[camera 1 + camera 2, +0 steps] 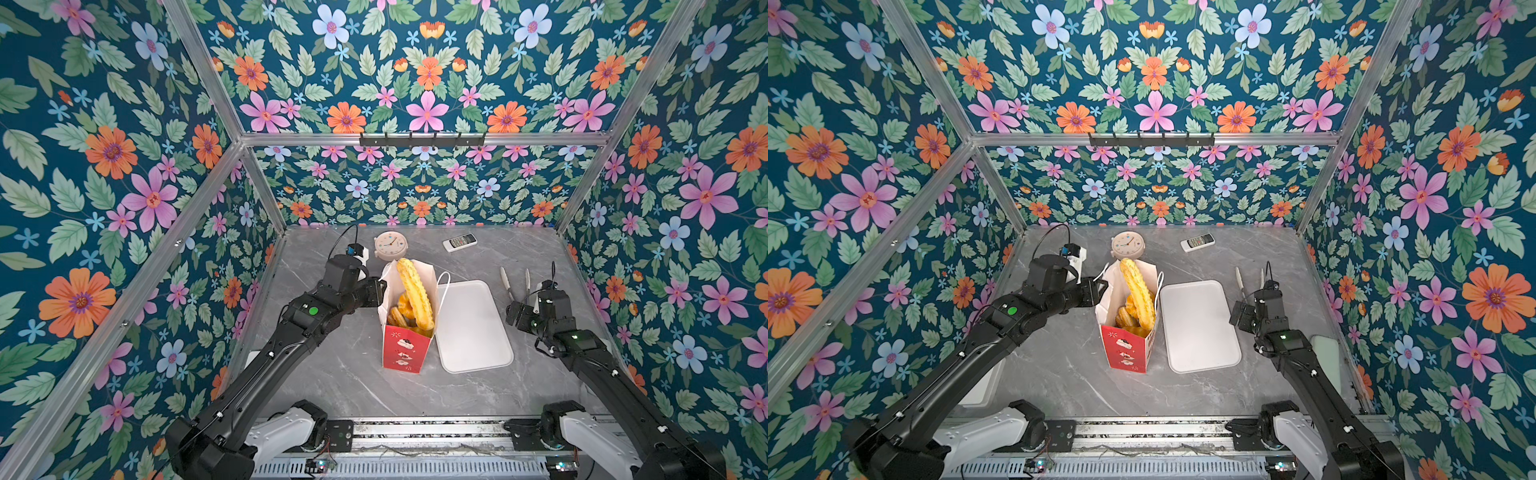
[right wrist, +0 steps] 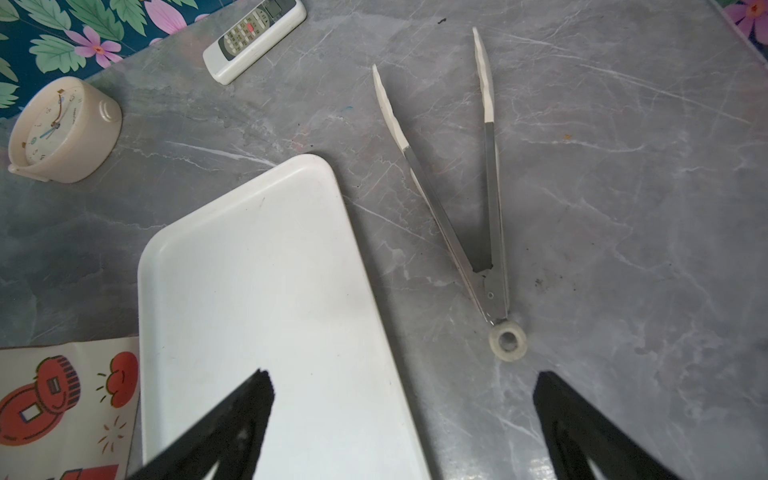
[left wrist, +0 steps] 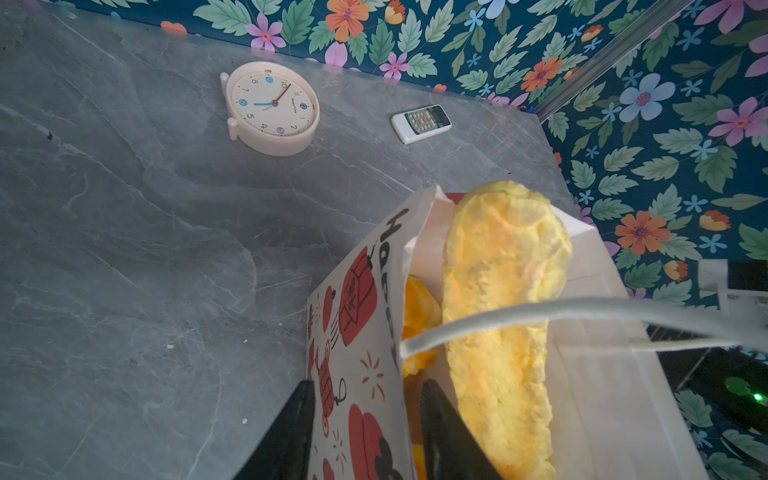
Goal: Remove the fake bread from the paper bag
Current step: 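Grasp and tilt the bag rim with left gripper while right grasps tongs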
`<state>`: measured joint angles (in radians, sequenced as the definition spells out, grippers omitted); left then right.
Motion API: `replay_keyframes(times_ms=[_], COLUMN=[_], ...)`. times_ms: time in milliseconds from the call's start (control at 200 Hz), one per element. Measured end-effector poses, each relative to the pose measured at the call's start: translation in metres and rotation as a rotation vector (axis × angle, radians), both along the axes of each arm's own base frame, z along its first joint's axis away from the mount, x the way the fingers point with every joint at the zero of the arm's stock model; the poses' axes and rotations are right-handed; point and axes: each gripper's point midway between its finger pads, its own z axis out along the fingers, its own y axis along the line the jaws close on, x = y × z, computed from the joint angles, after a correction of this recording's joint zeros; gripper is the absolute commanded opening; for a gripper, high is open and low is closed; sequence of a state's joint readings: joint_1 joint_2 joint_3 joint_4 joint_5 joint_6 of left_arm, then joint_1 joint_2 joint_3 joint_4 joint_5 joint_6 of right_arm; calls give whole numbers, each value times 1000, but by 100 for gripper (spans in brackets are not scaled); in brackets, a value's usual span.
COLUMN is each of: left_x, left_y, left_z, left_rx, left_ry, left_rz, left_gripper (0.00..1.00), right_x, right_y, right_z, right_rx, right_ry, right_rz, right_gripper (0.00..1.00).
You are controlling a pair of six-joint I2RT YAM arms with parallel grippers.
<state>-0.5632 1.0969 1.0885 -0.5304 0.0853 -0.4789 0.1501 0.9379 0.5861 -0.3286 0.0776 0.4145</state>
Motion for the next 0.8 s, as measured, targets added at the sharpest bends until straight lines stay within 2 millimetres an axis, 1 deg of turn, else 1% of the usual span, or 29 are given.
replay_keyframes(times_ms=[45,230,340,410,450,665,800], left_x=[0,-2,-3,-2,-1,5,11], left_y=[0,-1,-2,-2,-3,0,8], left_z=[-1,-2,-2,-1,-1,4,13], left_rx=[-4,1,1,-3,-5,9,42], left_ry=[5,8,8,11,12,3,-21], left_rz=[9,7,10,15,17,48,88], left_gripper=[38,25,14,4,0,0,0], right_x=[0,1,1,0,0,0,2], right_y=[0,3,3,3,3,3,3], right_z=[-1,-2,-3,-5,-5,-4,5], right_rx=[2,14,16,18,20,19,17], right_ry=[1,0,6,11,12,15,4], right_rz=[2,9,5,6,4,4,2], right_gripper=[99,99,99,99,99,99,99])
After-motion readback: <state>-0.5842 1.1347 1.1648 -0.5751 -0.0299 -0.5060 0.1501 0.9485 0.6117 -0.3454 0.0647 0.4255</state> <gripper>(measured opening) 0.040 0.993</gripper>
